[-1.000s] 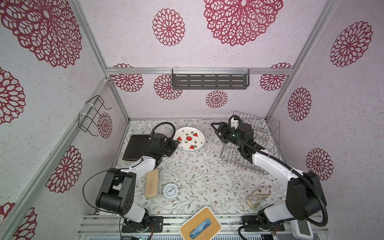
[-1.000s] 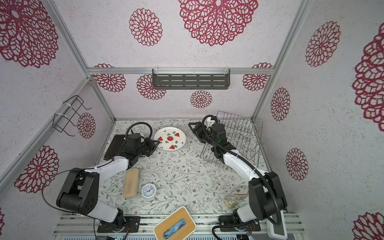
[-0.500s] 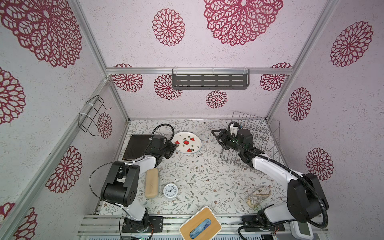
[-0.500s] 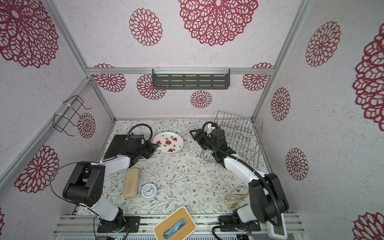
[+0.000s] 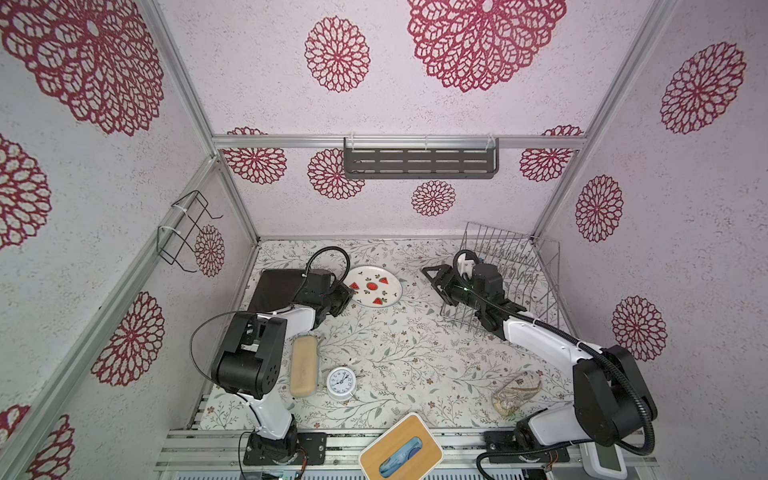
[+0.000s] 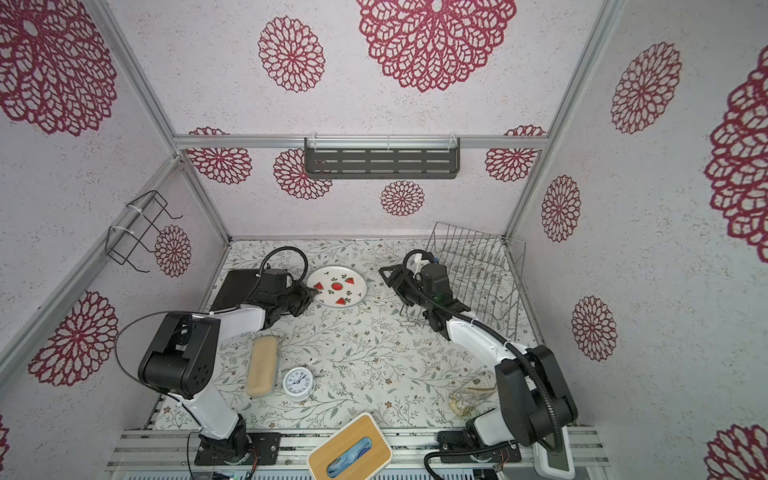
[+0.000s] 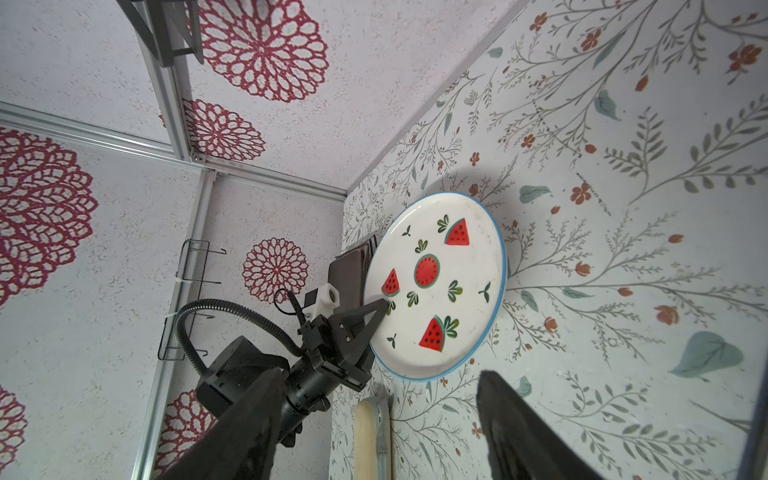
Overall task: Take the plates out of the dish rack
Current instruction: 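Lower the white plate onto the table with the left gripper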
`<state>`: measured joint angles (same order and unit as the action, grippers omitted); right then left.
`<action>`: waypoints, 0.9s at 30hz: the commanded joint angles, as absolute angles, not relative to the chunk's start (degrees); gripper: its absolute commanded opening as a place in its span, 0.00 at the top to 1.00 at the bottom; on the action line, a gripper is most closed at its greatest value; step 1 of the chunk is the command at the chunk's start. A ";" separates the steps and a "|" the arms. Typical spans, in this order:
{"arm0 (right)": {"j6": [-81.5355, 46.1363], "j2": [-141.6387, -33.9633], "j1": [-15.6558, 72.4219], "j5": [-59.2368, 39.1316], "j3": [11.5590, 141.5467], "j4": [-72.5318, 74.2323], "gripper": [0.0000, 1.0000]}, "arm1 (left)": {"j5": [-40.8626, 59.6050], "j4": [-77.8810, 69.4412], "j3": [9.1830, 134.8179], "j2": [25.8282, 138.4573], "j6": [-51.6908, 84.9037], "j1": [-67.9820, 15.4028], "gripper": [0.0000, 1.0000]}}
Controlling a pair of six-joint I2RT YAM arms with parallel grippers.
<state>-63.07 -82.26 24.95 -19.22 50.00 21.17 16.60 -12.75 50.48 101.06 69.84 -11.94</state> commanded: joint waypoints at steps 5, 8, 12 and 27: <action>-62.68 -79.45 25.15 -18.01 51.14 23.22 0.23 | 18.37 -19.25 53.96 101.65 69.69 -11.60 1.00; -62.32 -79.54 25.19 -18.19 51.43 22.94 0.23 | 18.37 -19.07 53.82 101.93 69.50 -11.60 1.00; -62.25 -79.72 25.14 -18.19 51.49 22.87 0.23 | 18.48 -19.33 53.66 102.70 69.59 -11.60 1.00; -61.88 -79.01 25.14 -17.93 51.46 21.94 0.23 | 18.46 -18.99 52.92 103.45 69.66 -11.51 0.85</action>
